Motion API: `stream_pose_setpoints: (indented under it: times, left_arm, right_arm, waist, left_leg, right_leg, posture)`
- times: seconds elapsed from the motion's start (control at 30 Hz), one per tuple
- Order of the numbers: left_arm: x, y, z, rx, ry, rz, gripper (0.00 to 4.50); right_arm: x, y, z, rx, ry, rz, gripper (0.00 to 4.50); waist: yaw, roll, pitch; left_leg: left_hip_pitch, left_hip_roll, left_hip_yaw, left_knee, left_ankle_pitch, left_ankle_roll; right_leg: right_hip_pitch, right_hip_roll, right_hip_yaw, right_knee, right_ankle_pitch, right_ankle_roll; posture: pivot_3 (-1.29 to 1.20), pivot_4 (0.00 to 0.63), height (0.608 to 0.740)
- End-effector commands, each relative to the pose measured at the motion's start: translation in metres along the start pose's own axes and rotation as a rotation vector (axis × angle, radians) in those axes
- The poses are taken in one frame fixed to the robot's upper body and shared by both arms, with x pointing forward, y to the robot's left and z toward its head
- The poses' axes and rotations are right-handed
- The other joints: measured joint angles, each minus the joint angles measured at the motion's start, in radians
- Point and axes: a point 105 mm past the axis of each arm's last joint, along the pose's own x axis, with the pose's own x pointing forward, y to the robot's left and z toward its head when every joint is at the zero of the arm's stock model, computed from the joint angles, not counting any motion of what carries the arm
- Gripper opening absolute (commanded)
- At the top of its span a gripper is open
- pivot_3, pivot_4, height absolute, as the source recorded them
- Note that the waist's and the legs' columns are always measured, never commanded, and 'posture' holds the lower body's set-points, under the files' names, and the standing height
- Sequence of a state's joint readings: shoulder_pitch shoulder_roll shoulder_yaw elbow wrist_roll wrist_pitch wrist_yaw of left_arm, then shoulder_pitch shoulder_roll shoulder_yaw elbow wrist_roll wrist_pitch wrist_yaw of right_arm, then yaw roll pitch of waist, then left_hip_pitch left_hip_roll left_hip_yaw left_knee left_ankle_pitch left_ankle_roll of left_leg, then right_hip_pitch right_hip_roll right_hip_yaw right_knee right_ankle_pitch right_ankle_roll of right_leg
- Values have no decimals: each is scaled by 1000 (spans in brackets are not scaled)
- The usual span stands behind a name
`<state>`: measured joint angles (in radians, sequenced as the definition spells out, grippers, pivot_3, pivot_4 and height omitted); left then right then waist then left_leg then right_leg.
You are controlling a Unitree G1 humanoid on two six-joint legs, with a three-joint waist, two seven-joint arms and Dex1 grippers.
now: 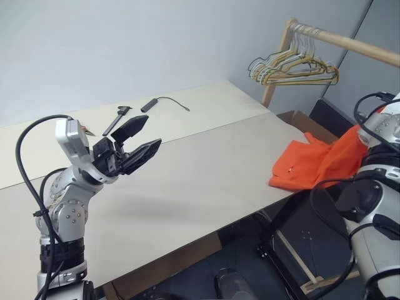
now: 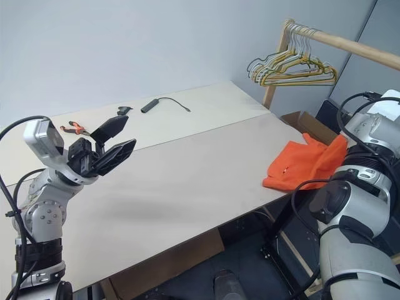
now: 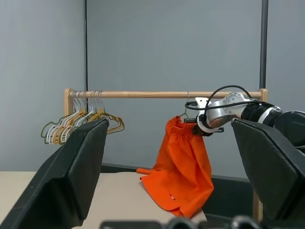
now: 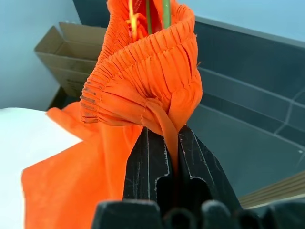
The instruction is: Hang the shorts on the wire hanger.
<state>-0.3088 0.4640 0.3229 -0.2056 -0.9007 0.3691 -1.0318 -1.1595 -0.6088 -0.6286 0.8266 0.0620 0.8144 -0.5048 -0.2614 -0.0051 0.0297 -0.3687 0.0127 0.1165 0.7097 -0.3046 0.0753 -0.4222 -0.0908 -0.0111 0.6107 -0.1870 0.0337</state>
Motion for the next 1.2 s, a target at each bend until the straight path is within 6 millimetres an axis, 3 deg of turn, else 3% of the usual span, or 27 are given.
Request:
stream_pose_setpoints:
  times: [0.03, 0.2, 0.47, 0.7, 0.8, 0.9, 1.03, 1.13, 1.2]
  left_arm:
    - [4, -7, 9, 36, -16, -42, 4488]
    - [5, -6, 7, 37, -11, -37, 4500]
    - [4, -7, 7, 41, -15, -31, 4500]
    - [4, -7, 7, 40, -16, -33, 4500]
    - [4, -7, 8, 40, -16, -35, 4500]
    - [3, -4, 7, 55, 2, -8, 4500]
    - [-3, 1, 5, 79, 55, 49, 4500]
    - [-12, 4, 5, 77, 102, 92, 4500]
    - [-23, 6, 7, 99, 143, 138, 4500]
  right_arm:
    - [-5, -1, 13, -8, -27, -6, 0]
    - [-5, -1, 18, -22, -70, -31, 1538]
    - [-25, 5, 47, -168, -300, -122, 4397]
    - [-53, 25, 69, -275, -496, -134, 4458]
    - [-64, 43, 74, -332, -578, -77, 4458]
    - [-80, 61, 80, -452, -776, -64, 4458]
    - [-101, 94, 73, -553, -930, 80, 4458]
    - [-117, 121, 58, -622, -991, 247, 4458]
    - [-131, 145, 37, -656, -959, 464, 4458]
  waist:
    - [0, 0, 0]
    - [1, 0, 0]
    - [1, 2, 1]
    - [3, 2, 1]
    - [5, 2, 1]
    - [5, 2, 1]
    - [6, 2, 1]
    - [6, 2, 1]
    - [9, 2, 1]
  left_leg:
    - [0, 0, 0, 0, 0, 0]
    - [0, 0, 0, 0, 0, 0]
    - [0, 0, 0, 0, 0, 0]
    - [0, 0, 0, 0, 0, 0]
    - [0, 0, 0, 0, 0, -1]
    - [0, 0, 0, 0, 0, -1]
    - [0, 0, 0, 0, 2, -3]
    - [0, 1, 0, -1, 2, -3]
    - [0, 1, 0, -1, 2, -3]
  right_leg:
    - [0, 0, 0, 0, 0, 0]
    - [0, 0, 0, 0, 0, 0]
    - [-1, 0, 0, 0, 0, 0]
    - [-1, 0, 0, 0, 0, 0]
    - [-1, 0, 0, 0, 0, 0]
    - [-1, 0, 0, 0, 0, 1]
    - [-1, 0, 0, 0, 0, 1]
    - [-1, 1, 1, 0, 0, 1]
    - [-2, 1, 0, 1, 0, 1]
  posture:
    - [-223, 0, 740]
    - [-221, 0, 740]
    - [-216, 0, 740]
    - [-210, 0, 740]
    - [-207, 0, 740]
    - [-207, 0, 740]
    - [-180, 0, 740]
    - [-151, 0, 740]
    - [-139, 0, 740]
